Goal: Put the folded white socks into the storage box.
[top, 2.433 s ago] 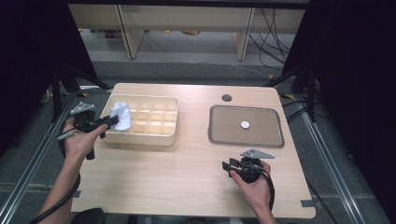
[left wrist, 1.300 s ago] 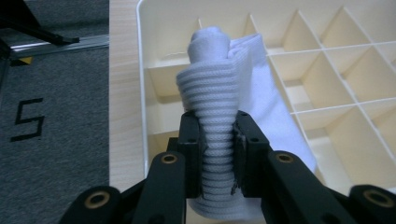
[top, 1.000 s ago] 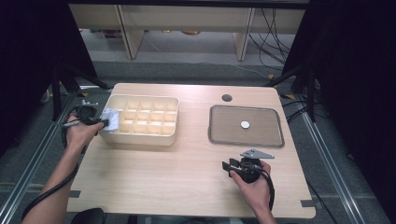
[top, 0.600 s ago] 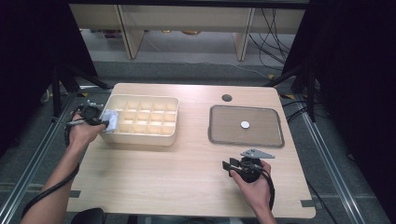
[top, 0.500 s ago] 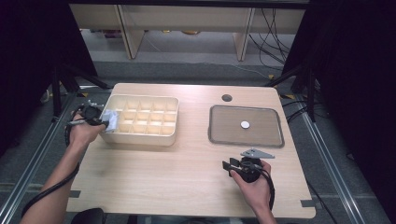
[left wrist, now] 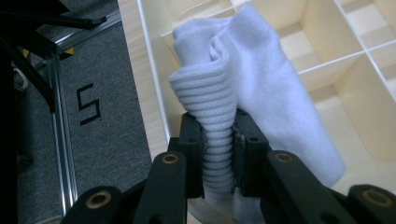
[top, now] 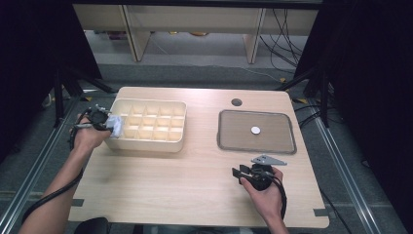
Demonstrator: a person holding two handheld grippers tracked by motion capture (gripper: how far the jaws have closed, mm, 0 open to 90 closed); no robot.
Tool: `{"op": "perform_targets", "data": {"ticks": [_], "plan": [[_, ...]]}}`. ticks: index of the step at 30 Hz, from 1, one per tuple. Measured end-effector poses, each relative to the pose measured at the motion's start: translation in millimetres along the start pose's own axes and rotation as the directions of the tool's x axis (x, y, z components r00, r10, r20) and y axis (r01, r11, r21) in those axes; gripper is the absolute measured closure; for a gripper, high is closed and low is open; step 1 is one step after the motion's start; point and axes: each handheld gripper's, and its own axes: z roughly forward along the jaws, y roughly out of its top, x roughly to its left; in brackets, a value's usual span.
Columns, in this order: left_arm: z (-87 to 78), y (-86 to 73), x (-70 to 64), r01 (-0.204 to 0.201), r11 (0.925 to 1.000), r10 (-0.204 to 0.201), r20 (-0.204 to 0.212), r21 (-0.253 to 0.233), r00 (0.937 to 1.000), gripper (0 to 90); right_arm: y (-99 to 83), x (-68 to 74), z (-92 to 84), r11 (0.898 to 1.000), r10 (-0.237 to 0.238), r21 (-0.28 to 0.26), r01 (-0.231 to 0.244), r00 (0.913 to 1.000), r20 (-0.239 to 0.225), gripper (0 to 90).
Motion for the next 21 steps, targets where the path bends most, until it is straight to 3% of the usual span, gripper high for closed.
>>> {"op": "perform_targets", "data": {"ticks": [5,12,17,19,21], "plan": [[1.7,2.3,-0.7,-0.032,0.9989,0.032,-0.005,0.033,0.9995,76.0,-0.1,0.2,0.6,1.000,0.000,-0.002,0.000,1.0000,-0.004,61.7],[3.8,5.1,-0.5,-0.044,0.9971,0.044,-0.005,0.062,0.9990,76.4,-0.1,0.6,0.9,1.000,0.004,0.000,-0.004,0.9999,-0.009,61.8],[4.7,8.9,-2.9,-0.067,0.9925,0.070,-0.017,0.102,0.9974,76.7,0.0,0.6,1.0,1.000,0.004,0.001,-0.004,0.9999,-0.009,61.8],[8.1,8.0,-3.6,-0.075,0.9950,0.076,-0.019,0.066,0.9969,76.9,-0.2,0.7,0.9,1.000,0.006,0.002,-0.006,0.9999,-0.014,61.8],[8.5,9.5,-3.8,-0.082,0.9936,0.083,-0.017,0.079,0.9964,77.0,-0.4,0.8,1.1,1.000,0.008,0.004,-0.008,0.9999,-0.015,61.8]]}}
